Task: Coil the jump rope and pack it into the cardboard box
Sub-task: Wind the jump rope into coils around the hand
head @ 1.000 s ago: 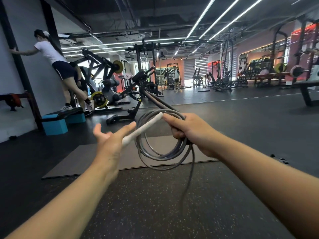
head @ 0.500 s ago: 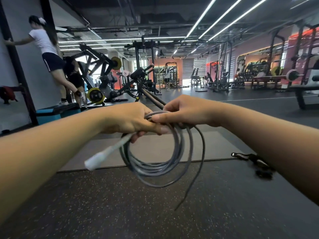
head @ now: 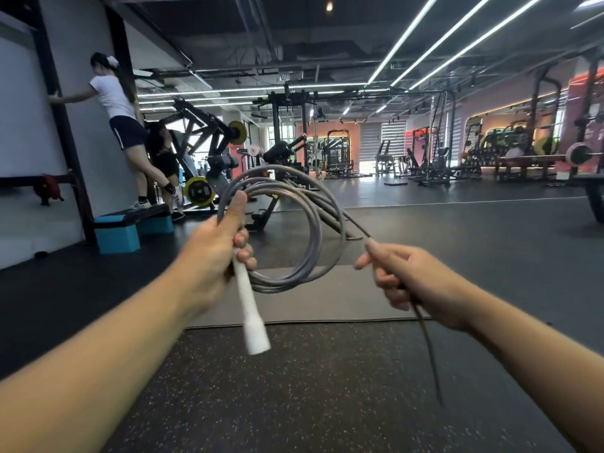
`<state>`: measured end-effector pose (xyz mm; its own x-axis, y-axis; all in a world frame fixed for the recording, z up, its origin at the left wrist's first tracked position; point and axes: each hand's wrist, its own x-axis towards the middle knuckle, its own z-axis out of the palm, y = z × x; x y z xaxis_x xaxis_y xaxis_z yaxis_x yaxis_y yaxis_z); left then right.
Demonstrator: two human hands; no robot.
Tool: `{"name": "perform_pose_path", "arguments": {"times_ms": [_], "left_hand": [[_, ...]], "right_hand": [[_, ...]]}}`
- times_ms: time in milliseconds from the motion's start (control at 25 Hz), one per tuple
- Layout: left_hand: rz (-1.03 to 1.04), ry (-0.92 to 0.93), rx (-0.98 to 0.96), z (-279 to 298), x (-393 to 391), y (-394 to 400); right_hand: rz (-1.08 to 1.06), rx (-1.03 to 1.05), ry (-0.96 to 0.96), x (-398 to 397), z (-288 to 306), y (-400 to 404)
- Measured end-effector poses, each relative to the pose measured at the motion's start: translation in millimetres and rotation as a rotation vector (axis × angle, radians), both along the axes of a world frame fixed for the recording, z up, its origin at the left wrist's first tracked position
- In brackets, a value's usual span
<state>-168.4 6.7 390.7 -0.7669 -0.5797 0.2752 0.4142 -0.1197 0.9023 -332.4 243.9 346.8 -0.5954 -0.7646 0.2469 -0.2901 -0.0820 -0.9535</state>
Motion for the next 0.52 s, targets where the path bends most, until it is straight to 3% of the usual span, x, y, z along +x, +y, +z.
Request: {"name": "perform_pose_path", "arguments": {"times_ms": [160,240,320,400,520], "left_hand": [[0.119,0.145,0.425,-8.2,-24.4,41.4],[0.224,0.169,0.548,-5.0,-36.7,54.8],[0.303,0.186,0.586,-6.0,-46.6,67.4],[0.333,0.2,0.586,-12.3,-52.4,77.3],[0.355,0.073,0.513,-29.2,-54.8,90.5]], "right_hand": [[0.172,-0.149,-0.288,21.5,-39.8,-37.6],[0.251,-0.215,-0.436,31.5,-54.2,-43.3],[0.325,-0.262,-0.488,42.4,-60.9,-49.4],[0.339,-0.325,-0.408,50.5,-54.8,-60.6],[0.177,-0.396,-0.357,53.7,-23.9,-74.7]]}}
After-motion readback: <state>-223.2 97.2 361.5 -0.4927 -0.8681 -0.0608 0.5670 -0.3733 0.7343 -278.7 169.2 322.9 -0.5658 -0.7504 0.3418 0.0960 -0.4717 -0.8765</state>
